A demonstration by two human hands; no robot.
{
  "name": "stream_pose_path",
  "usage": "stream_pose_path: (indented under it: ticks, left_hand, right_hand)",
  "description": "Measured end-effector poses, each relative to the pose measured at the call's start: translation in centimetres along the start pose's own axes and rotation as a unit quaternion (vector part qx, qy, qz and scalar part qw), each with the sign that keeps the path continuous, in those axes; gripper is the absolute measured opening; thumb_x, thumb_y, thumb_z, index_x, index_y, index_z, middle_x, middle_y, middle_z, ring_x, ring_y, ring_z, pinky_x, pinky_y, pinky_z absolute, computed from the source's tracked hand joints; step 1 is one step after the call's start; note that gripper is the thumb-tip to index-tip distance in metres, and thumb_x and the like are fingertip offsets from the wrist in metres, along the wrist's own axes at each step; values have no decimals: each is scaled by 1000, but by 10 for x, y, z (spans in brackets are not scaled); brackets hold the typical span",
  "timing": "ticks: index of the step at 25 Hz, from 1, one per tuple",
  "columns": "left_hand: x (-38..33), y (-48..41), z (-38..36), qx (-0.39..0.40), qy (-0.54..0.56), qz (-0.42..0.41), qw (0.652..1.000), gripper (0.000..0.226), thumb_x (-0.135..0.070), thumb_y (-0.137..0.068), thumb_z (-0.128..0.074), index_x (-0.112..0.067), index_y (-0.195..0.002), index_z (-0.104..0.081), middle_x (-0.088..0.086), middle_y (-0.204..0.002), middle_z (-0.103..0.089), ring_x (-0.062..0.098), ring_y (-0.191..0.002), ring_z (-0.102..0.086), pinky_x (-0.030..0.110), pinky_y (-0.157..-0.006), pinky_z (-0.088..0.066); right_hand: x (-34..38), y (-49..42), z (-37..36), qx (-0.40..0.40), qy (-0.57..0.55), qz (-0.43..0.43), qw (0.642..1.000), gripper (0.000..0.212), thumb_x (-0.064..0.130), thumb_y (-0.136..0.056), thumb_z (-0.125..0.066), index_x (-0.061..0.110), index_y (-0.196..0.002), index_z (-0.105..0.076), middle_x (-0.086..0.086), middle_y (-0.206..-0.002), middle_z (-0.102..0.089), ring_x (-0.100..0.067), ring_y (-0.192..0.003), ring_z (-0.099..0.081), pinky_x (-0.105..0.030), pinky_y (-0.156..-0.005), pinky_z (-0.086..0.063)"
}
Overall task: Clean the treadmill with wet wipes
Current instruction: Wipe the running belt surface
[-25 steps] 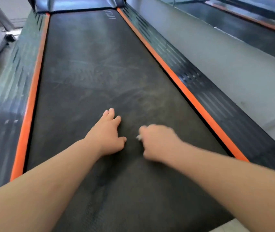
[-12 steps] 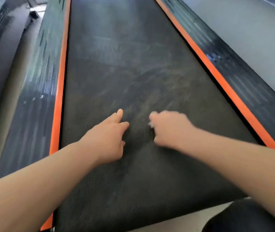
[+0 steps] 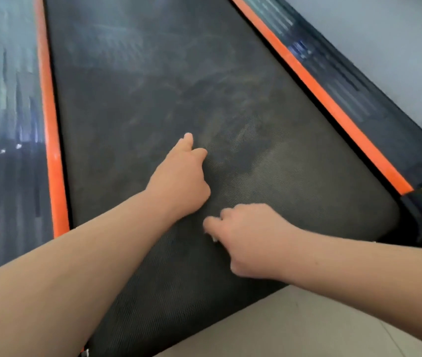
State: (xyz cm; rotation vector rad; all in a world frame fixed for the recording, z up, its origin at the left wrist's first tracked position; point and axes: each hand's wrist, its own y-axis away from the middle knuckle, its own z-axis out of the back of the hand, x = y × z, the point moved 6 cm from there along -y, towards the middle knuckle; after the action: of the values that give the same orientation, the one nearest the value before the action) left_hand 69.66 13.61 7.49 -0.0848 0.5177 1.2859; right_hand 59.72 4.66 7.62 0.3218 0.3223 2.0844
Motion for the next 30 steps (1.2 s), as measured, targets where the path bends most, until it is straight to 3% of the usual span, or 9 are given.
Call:
stream_pose_path:
  ticks: [2, 4, 6, 10, 15, 19, 22, 26, 30]
  left_hand:
    - [-30, -4, -14, 4, 22, -39, 999, 63, -2, -82, -46, -18, -143, -48, 1, -171, -3, 16, -156, -13, 40, -118, -34]
    - [-58, -5, -29, 11, 37, -88, 995, 66, 0, -83, -45, -22, -145, -46, -2, -171, -2, 14, -156, -13, 41, -116, -36]
    - [-78, -7, -40, 8, 48, -126, 991, 65, -1, -86, -44, -23, -147, -44, -2, -171, -3, 16, -155, -16, 41, -115, -37]
    - [-81, -3, -45, -8, 55, -158, 986, 63, -7, -89, -52, -22, -149, -44, 0, -169, -13, 18, -153, -24, 38, -118, -34]
    - [-71, 29, -50, -14, 60, -264, 963, 53, -10, -81, -64, -22, -132, -60, -6, -136, -57, 18, -125, -54, 40, -108, -45]
    - [-81, 30, -57, -45, -3, -272, 961, 33, -24, -87, -69, -26, -120, -64, -12, -110, -62, 13, -105, -57, 35, -93, -49]
    - [-89, 16, -62, -46, -22, -275, 960, 11, -23, -89, -71, -25, -100, -70, -13, -95, -60, 13, -90, -58, 34, -82, -50]
    - [-101, -9, -69, -35, -60, -237, 969, 5, -25, -95, -64, -21, -92, -66, -8, -91, -56, 17, -85, -54, 32, -77, -43]
    - [-117, -58, -58, -118, -32, -82, 989, 16, -27, -100, -60, -15, -96, -70, 5, -97, -65, 29, -94, -62, 37, -81, -50]
  right_hand:
    - [-51, 2, -4, -22, 9, -129, 991, 34, 25, -83, -58, 23, -114, -48, -5, -110, -62, -32, -101, -63, -34, -70, -39]
    - [-124, 17, 2, -50, -43, -307, 949, 26, 23, -80, -59, 22, -102, -45, -8, -105, -62, -35, -92, -61, -33, -67, -38]
    - [-156, 33, -4, -77, -106, -380, 916, 22, 22, -79, -57, 21, -95, -41, -7, -97, -60, -31, -82, -54, -34, -64, -38]
    - [-119, 26, -15, -129, -182, -264, 938, 14, 25, -77, -60, 27, -81, -46, 6, -84, -57, -25, -81, -56, -37, -69, -50]
    - [-122, 38, -25, -230, -356, -250, 871, 7, 26, -81, -82, 26, -77, -76, 12, -72, -68, -3, -68, -61, -20, -68, -48]
    - [-129, 47, -25, -192, -382, -224, 876, 0, 22, -82, -80, 21, -81, -79, 2, -71, -74, -13, -67, -68, -22, -63, -52]
    - [-168, 66, -20, -199, -444, -245, 839, 11, 15, -86, -71, 23, -92, -77, 3, -79, -77, -19, -71, -73, -26, -72, -59]
    - [-214, 124, -22, -353, -139, -369, 849, 13, 29, -91, -65, 25, -98, -75, 1, -97, -65, -27, -98, -60, -40, -80, -52]
    - [-231, 166, -42, -365, 20, -412, 835, 20, 26, -85, -71, 11, -97, -75, -9, -89, -57, -36, -86, -53, -43, -71, -44]
